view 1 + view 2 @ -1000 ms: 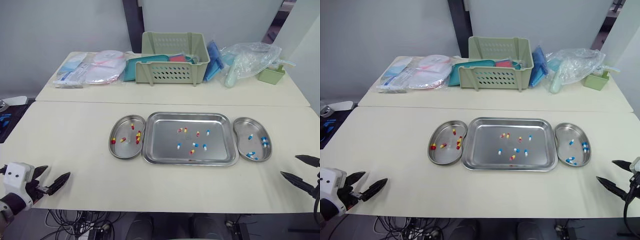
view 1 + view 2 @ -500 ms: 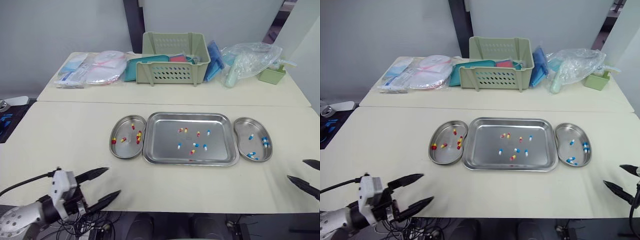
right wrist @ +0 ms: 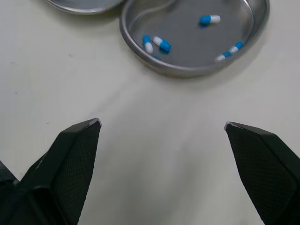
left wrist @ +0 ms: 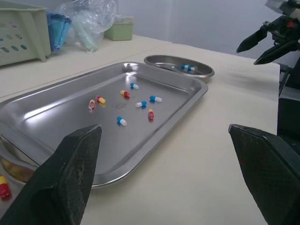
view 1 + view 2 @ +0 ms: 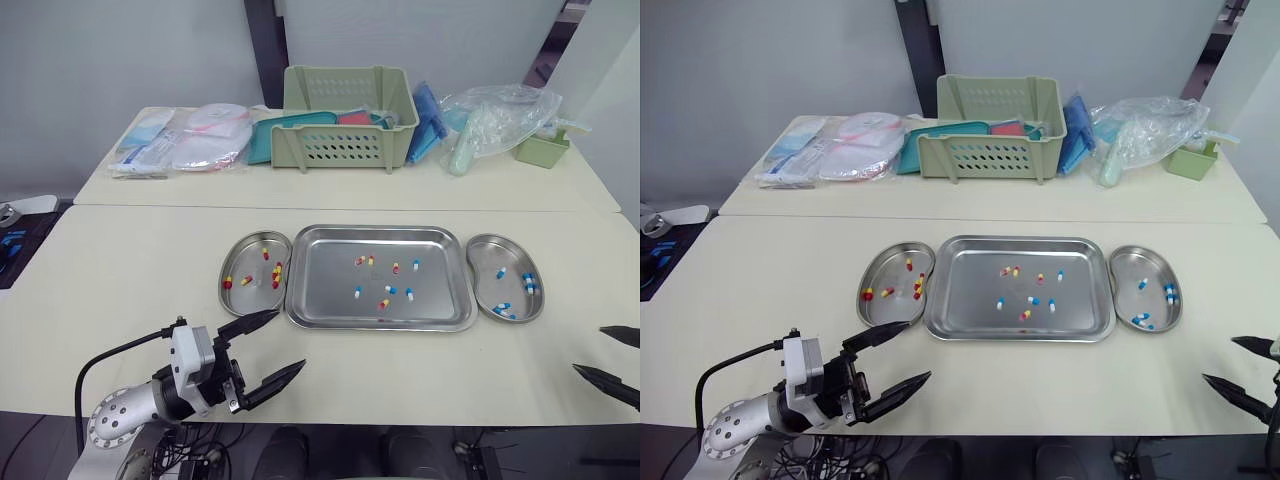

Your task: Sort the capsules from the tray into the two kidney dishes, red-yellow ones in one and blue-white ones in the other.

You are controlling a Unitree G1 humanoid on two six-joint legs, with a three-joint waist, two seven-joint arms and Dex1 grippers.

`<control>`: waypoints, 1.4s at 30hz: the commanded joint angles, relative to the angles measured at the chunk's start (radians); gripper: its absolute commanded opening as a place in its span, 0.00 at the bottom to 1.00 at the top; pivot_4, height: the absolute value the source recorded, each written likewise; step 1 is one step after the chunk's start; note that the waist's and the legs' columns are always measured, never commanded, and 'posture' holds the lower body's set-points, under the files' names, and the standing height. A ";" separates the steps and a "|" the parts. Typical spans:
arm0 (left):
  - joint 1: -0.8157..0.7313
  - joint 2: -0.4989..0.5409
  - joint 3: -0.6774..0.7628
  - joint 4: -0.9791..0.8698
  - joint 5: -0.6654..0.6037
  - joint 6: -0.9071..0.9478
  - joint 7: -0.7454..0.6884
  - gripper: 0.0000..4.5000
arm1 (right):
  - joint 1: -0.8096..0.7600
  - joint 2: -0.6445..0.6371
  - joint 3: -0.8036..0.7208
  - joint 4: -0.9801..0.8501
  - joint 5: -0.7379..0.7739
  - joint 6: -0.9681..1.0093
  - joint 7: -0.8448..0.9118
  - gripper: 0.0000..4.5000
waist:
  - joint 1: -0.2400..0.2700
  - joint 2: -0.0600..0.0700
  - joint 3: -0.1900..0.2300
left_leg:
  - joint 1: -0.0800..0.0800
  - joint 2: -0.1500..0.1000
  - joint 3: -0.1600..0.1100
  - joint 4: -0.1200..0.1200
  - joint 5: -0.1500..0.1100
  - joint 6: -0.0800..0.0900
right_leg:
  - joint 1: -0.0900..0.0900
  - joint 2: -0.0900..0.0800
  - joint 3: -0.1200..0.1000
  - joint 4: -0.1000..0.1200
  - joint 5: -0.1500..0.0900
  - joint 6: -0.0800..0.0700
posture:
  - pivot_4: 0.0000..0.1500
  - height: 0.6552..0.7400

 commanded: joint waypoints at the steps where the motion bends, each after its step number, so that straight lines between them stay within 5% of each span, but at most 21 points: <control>1: -0.004 0.008 0.001 0.014 0.008 -0.033 0.000 1.00 | -0.006 -0.023 -0.020 -0.175 0.086 0.087 0.006 1.00 | 0.001 0.000 0.000 | 0.000 0.000 0.000 0.000 0.000 0.000 | 0.000 0.000 0.000 0.000 0.000 0.000 | 1.00 0.99; 11: -0.012 0.007 -0.002 0.028 0.014 -0.053 0.014 1.00 | -0.263 0.020 0.330 -0.590 0.271 0.376 -0.293 1.00 | 0.003 -0.003 0.001 | -0.002 0.000 -0.002 0.000 0.000 0.000 | -0.001 0.000 -0.001 0.000 0.000 0.000 | 1.00 0.99; 15: -0.015 0.010 -0.004 0.030 0.017 -0.057 0.015 1.00 | -0.372 0.087 0.494 -0.626 0.248 0.426 -0.420 0.81 | 0.005 -0.006 0.001 | -0.002 0.000 -0.003 0.000 0.000 0.000 | -0.001 0.000 -0.002 -0.001 0.000 0.000 | 1.00 0.99; 16: -0.015 0.010 -0.005 0.031 0.018 -0.058 0.016 1.00 | -0.407 0.110 0.550 -0.628 0.222 0.441 -0.462 0.74 | 0.004 -0.006 0.001 | -0.002 0.000 -0.003 0.000 0.000 0.000 | -0.001 0.000 -0.002 0.000 0.000 0.000 | 1.00 0.99; 27: -0.025 0.026 -0.020 0.034 0.015 -0.065 0.016 1.00 | -0.756 0.441 0.972 -0.462 -0.031 0.675 -0.851 0.74 | 0.000 -0.006 0.001 | -0.002 0.000 -0.003 0.000 0.000 0.000 | -0.003 0.000 -0.002 0.001 0.000 0.000 | 1.00 0.99; 42: -0.029 0.041 -0.026 0.047 0.023 -0.076 0.017 1.00 | -0.885 0.639 1.117 -0.285 -0.209 0.799 -0.996 0.74 | -0.002 -0.005 0.001 | -0.004 0.000 -0.003 -0.001 0.000 0.000 | -0.007 0.000 -0.001 0.002 0.000 0.000 | 1.00 0.99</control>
